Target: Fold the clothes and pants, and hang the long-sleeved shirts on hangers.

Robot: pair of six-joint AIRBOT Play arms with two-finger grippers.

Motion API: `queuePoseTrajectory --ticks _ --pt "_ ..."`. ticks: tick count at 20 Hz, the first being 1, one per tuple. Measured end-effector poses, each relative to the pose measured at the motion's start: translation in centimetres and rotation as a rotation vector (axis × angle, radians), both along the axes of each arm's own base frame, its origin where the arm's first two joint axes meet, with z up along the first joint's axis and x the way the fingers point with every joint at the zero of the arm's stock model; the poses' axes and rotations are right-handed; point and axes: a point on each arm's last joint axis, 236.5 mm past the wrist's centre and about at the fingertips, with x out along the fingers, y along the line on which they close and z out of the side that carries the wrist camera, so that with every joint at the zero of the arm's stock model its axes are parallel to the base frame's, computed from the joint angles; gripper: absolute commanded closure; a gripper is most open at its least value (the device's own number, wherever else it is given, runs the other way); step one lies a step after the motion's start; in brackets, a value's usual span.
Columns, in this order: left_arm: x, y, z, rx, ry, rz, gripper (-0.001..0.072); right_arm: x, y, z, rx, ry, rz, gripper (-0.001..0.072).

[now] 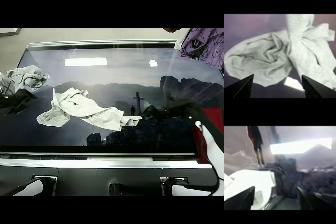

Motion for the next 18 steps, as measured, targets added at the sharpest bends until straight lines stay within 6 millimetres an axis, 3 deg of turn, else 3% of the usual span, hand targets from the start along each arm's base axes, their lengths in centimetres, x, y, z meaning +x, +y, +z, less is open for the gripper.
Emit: queuePoseTrajectory --ticks 2,5,10,16,17,18 --pt "-0.5 1.4 -0.1 0.008 0.008 0.022 0.0034 0.2 1.9 -0.9 0.025 0.01 0.002 0.0248" --pt "-1.7 3.3 -1.1 0.028 0.048 0.051 0.0034 0.4 3.2 -2.1 0.014 0.006 0.008 0.0679" --pt "-4.6 5.3 -5.9 -0.027 0.122 0.12 0.0038 0.6 3.8 -2.0 0.007 -0.011 0.015 0.0681" --pt "-5.2 4.3 -12.5 -0.113 0.157 0.102 0.0046 -0.2 3.9 0.3 -0.005 -0.047 0.073 0.0681" --pt "-5.1 4.0 -13.3 -0.118 0.159 0.09 0.0072 -0.3 4.0 0.7 -0.006 -0.053 0.081 0.0681" --pt "-4.6 3.9 -14.1 -0.119 0.152 0.085 0.0147 -0.5 4.0 1.0 -0.007 -0.055 0.09 0.0681"
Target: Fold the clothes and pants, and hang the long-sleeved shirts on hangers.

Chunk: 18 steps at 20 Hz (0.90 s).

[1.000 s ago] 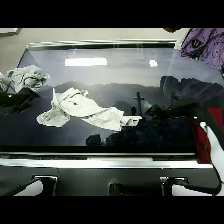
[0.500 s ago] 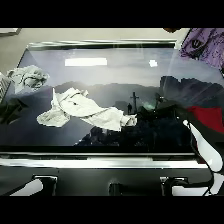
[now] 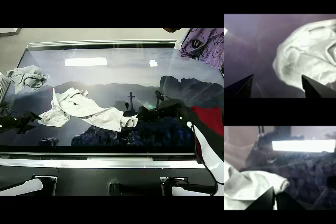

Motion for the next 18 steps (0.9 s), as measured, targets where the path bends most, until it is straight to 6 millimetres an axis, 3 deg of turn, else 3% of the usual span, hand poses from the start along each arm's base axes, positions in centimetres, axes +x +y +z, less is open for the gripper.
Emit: queuePoseTrajectory --ticks 3,5,6,7,9,11,13,14,16,18 --pt "1.4 -0.5 -1.5 0.001 -0.026 0.0 0.0335 -0.4 0.1 1.1 0.001 -0.012 0.019 0.0681" --pt "2.3 -1.0 -2.2 -0.003 -0.039 0.002 0.0366 -0.5 0.1 1.9 0.0 -0.028 0.027 0.0681" --pt "2.7 -1.5 -2.5 -0.007 -0.045 0.0 0.06 -0.4 0.1 2.4 0.0 -0.04 0.027 0.0681" --pt "3.0 -2.0 -2.7 -0.011 -0.046 -0.006 0.0683 -0.4 0.1 2.9 -0.001 -0.052 0.026 0.0682" --pt "3.7 -2.8 -2.7 -0.016 -0.057 -0.023 0.0686 -0.2 0.0 4.1 -0.002 -0.08 0.019 0.0682" --pt "5.3 -2.9 -0.7 -0.016 -0.105 -0.035 0.0688 0.7 -0.4 6.0 -0.021 -0.132 0.01 0.0682" --pt "7.9 -2.4 3.8 0.014 -0.2 -0.056 0.0688 2.5 -1.5 9.1 -0.078 -0.213 -0.002 0.0682" --pt "9.4 -1.7 7.2 0.049 -0.265 -0.063 0.0688 3.6 -2.3 11.4 -0.118 -0.264 -0.011 0.0682" --pt "11.7 -0.2 15.4 0.151 -0.405 -0.073 0.0688 5.7 -4.2 16.7 -0.204 -0.38 -0.045 0.0682" --pt "12.5 1.1 24.7 0.284 -0.555 -0.077 0.0687 7.2 -6.5 23.8 -0.303 -0.531 -0.094 0.0682"
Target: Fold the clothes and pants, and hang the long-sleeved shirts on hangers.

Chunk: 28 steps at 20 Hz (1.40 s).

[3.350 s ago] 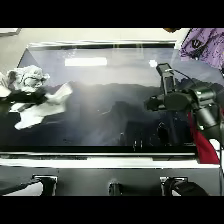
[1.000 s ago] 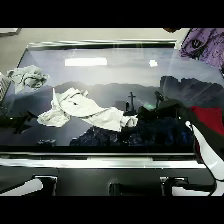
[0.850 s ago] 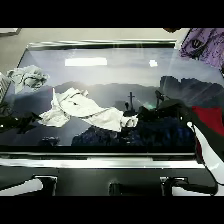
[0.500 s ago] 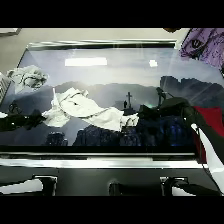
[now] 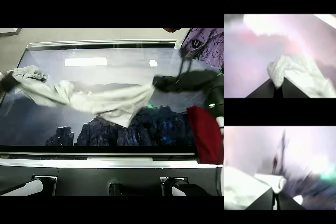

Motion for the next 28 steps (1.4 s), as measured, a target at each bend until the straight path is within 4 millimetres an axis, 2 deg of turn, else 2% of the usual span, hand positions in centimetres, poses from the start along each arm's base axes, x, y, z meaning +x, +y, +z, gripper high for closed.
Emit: queuePoseTrajectory --ticks 2,3,5,6,8,10,12,13,15,16,17,19,21,23,25,26,27,28 --pt "-1.3 0.5 8.5 0.134 -0.132 0.016 0.0687 0.0 -2.6 7.9 -0.093 -0.173 -0.059 0.0682" --pt "-2.5 0.4 12.3 0.193 -0.193 0.027 0.0686 -0.8 -3.8 11.8 -0.134 -0.258 -0.09 0.0682" --pt "-5.7 0.0 17.7 0.292 -0.272 0.051 0.0686 -3.5 -5.7 18.3 -0.189 -0.397 -0.146 0.0682" --pt "-7.2 -0.4 19.6 0.327 -0.297 0.058 0.0685 -5.3 -6.4 21.0 -0.209 -0.46 -0.171 0.0682" --pt "-10.4 -1.6 22.1 0.377 -0.323 0.061 0.0686 -8.9 -7.5 24.9 -0.228 -0.547 -0.209 0.0682" --pt "-12.8 -2.6 23.1 0.402 -0.322 0.057 0.0685 -11.7 -8.1 27.1 -0.233 -0.599 -0.232 0.0682" --pt "-14.1 -3.5 23.0 0.401 -0.306 0.04 0.0685 -13.1 -8.5 27.9 -0.235 -0.613 -0.249 0.0681" --pt "-14.3 -4.0 22.2 0.381 -0.289 0.023 0.0685 -13.0 -8.6 27.8 -0.234 -0.607 -0.255 0.0681" --pt "-13.6 -5.2 19.3 0.309 -0.228 -0.035 0.0685 -11.3 -8.6 26.0 -0.228 -0.543 -0.257 0.0681" --pt "-13.0 -5.9 17.3 0.27 -0.192 -0.07 0.0685 -9.8 -8.5 24.4 -0.229 -0.493 -0.254 0.068" --pt "-12.1 -6.6 14.6 0.225 -0.138 -0.11 0.0685 -8.0 -8.3 22.3 -0.228 -0.429 -0.244 0.068" --pt "-10.5 -8.1 8.0 0.141 -0.021 -0.182 0.0684 -3.8 -7.2 16.5 -0.209 -0.264 -0.209 0.0681" --pt "-8.8 -9.6 0.8 0.06 0.08 -0.22 0.0684 0.6 -5.5 8.9 -0.173 -0.078 -0.159 0.0681" --pt "-7.6 -10.6 -6.3 0.007 0.171 -0.218 0.0684 4.2 -4.1 1.1 -0.133 0.086 -0.133 0.0681" --pt "-6.8 -11.3 -12.3 -0.028 0.246 -0.203 0.0684 6.9 -3.0 -6.1 -0.088 0.213 -0.135 0.068" --pt "-6.3 -11.3 -14.3 -0.035 0.265 -0.19 0.0684 7.9 -2.6 -9.5 -0.063 0.269 -0.142 0.0676" --pt "-5.9 -11.4 -16.3 -0.044 0.285 -0.178 0.0684 8.6 -2.0 -12.5 -0.036 0.32 -0.148 0.0634" --pt "-5.8 -11.6 -17.9 -0.05 0.311 -0.175 0.0684 8.9 -1.6 -14.8 -0.011 0.359 -0.154 0.0521"
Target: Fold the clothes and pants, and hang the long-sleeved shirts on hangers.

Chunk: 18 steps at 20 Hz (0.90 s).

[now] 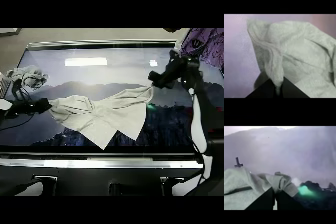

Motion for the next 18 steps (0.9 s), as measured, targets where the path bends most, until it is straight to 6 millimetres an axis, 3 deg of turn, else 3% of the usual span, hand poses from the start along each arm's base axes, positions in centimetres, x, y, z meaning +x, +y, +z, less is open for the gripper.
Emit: queuePoseTrajectory --ticks 1,2,5,9,10,11,14,18 --pt "0.3 0.0 -0.9 -0.005 0.006 0.011 0.0684 0.1 0.5 -1.8 0.027 0.033 -0.006 0.0385" --pt "0.5 0.1 -1.7 -0.004 0.014 0.019 0.0684 0.1 0.8 -2.7 0.05 0.052 -0.004 0.0319" --pt "0.7 0.5 -2.7 -0.007 0.027 0.034 0.0684 -0.9 -0.2 -2.7 0.072 0.083 0.051 0.0295" --pt "0.4 1.4 -2.8 -0.02 0.05 0.045 0.0684 -4.6 -5.3 0.1 0.074 0.127 0.094 0.0282" --pt "0.4 1.6 -2.7 -0.023 0.054 0.05 0.0684 -5.9 -6.3 0.3 0.093 0.148 0.092 0.0206" --pt "0.2 1.7 -2.8 -0.027 0.062 0.051 0.0684 -7.7 -6.7 0.2 0.128 0.177 0.095 0.0175" --pt "-0.2 1.8 -2.9 -0.037 0.08 0.049 0.0684 -13.1 -4.8 -1.5 0.271 0.264 0.118 0.0174" --pt "-0.7 1.7 -3.0 -0.047 0.098 0.041 0.0683 -19.1 0.5 -5.0 0.402 0.346 0.147 0.0173"
